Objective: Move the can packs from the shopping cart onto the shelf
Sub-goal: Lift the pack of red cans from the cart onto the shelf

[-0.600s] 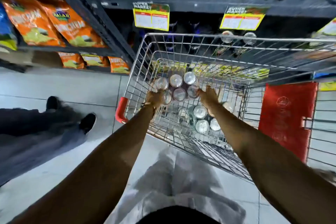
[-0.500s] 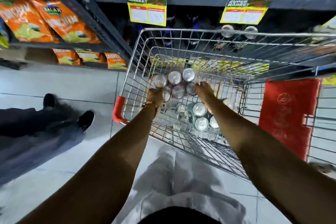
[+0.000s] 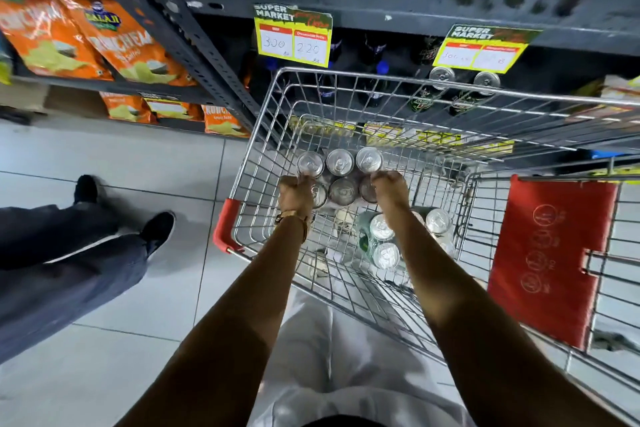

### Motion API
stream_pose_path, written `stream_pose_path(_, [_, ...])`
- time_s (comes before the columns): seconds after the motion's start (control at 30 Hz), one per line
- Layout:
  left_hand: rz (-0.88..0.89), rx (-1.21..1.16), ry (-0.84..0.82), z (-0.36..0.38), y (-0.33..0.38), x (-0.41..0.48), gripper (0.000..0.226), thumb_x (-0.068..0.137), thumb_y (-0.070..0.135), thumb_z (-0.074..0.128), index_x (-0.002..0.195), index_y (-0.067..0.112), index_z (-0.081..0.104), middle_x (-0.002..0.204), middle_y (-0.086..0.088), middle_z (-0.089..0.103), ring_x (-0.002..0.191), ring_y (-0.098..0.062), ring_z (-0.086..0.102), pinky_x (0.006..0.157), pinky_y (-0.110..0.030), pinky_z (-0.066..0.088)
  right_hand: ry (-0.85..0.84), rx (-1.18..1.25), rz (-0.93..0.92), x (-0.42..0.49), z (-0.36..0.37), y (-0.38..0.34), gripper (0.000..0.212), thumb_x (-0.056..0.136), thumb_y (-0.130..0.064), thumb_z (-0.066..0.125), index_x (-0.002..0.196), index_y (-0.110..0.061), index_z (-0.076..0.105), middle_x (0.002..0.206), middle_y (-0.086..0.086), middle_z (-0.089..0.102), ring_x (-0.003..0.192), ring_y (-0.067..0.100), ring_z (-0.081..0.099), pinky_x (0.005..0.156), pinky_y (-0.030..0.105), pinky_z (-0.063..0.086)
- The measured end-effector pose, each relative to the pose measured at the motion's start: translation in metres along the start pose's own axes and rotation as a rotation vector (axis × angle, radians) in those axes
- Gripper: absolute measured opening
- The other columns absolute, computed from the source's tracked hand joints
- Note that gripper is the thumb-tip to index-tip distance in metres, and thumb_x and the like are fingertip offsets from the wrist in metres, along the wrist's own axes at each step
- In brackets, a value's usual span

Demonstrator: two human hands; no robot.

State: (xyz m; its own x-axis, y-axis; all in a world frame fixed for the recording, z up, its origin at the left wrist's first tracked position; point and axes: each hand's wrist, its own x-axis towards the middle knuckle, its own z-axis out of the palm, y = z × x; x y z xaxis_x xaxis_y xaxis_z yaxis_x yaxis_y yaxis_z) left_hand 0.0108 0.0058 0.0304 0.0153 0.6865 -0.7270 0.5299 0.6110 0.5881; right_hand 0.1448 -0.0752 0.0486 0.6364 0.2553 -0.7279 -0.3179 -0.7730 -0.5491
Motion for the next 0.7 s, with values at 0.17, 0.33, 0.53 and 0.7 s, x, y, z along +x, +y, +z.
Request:
stream_pose_path(0.17, [0.188,-0.047,-0.008,-0.02,0.034,-0.046,0.02,0.096,0.024,0.048,0.078,0.016,0.049,0.062,0.003,0.045,0.058,-0.019,0.049,0.052,-0.03,0.04,0.053,0.075,-0.123,-0.047,-0.026,-0.007,0.024,0.091,-0.013,0.055,0.11,-0.002,0.065,0.11,0.013,0.065,0.094,0.022,0.058,0.076,0.024,0.046])
stream_pose_path(0.33, [0.336,-0.113,0.084,-0.039,0.069,-0.078,0.018,0.095,0.025,0.052,0.078,0.018,0.054,0.074,-0.001,0.06,0.065,-0.023,0.055,0.066,-0.042,0.051,0.069,0.022,-0.314,-0.103,-0.06,-0.041,0.019,0.095,-0.01,0.049,0.104,-0.003,0.065,0.083,0.007,0.061,0.067,0.019,0.051,0.055,0.027,0.048])
stream_pose_path(0.53, [0.527,-0.213,0.141,-0.072,0.129,-0.118,0.017,0.075,0.031,0.052,0.066,0.021,0.063,0.086,-0.02,0.073,0.079,-0.04,0.068,0.078,-0.058,0.056,0.113,0.12,-0.488,-0.145,-0.098,-0.091,0.021,0.093,-0.029,0.056,0.104,-0.014,0.066,0.085,0.001,0.065,0.077,0.013,0.061,0.063,0.021,0.046])
stream_pose_path(0.7, [0.761,-0.234,0.122,-0.098,0.186,-0.135,0.012,0.072,0.021,0.051,0.063,0.023,0.058,0.075,-0.008,0.066,0.075,-0.027,0.061,0.084,-0.044,0.051,0.134,0.187,-0.624,-0.156,-0.109,-0.152,0.032,0.076,-0.048,0.066,0.091,-0.02,0.07,0.093,0.0,0.074,0.092,0.02,0.069,0.092,0.04,0.053])
